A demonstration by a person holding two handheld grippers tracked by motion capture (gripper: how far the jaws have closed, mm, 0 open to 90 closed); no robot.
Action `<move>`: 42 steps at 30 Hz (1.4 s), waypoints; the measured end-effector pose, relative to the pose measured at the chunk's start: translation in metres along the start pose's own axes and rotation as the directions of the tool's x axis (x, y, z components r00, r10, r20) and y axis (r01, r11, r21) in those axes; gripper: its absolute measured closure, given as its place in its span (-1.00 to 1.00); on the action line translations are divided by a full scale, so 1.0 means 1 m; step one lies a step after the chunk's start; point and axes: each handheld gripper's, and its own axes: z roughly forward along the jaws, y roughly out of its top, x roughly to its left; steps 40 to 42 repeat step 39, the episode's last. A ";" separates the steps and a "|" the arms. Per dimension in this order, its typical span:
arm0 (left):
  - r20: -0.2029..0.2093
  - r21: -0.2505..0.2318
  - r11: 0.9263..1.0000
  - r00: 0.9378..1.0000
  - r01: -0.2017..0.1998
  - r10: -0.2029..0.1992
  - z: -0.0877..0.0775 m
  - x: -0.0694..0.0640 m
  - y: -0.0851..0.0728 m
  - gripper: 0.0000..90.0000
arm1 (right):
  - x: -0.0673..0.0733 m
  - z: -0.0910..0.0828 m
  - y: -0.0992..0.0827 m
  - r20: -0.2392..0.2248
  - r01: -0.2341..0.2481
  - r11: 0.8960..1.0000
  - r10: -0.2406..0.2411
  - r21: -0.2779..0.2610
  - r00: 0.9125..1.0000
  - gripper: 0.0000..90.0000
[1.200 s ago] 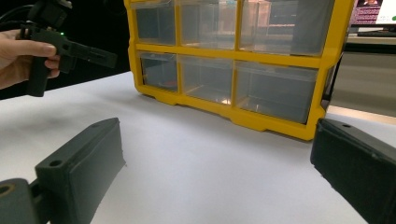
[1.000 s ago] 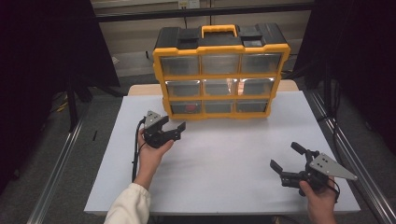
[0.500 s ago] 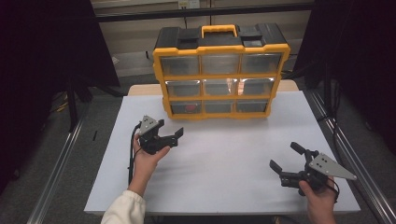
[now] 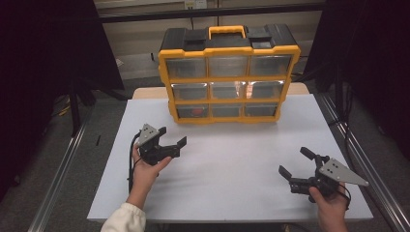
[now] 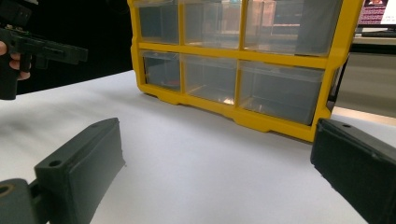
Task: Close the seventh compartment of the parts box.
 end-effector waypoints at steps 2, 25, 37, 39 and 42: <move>0.011 0.001 1.000 1.000 0.010 -0.010 -0.002 0.001 -0.001 -0.79 | 0.000 0.000 0.000 0.001 0.000 1.000 0.000 0.003 1.000 -0.96; 0.012 -0.069 0.997 1.000 0.024 -0.023 -0.042 0.020 -0.017 -0.88 | 0.001 0.000 0.001 0.001 -0.001 1.000 0.001 -0.001 1.000 -0.96; 0.003 -0.060 0.998 1.000 -0.023 0.023 -0.072 0.029 -0.031 -0.90 | 0.001 0.001 0.000 0.000 0.003 1.000 -0.003 0.001 1.000 -0.96; 0.002 -0.063 0.998 1.000 -0.018 0.018 -0.073 0.030 -0.032 -0.91 | 0.002 0.002 0.000 0.006 -0.003 1.000 0.003 -0.002 1.000 -0.96; 0.002 -0.063 0.998 1.000 -0.018 0.018 -0.073 0.030 -0.032 -0.91 | 0.002 0.002 0.000 0.006 -0.003 1.000 0.003 -0.002 1.000 -0.96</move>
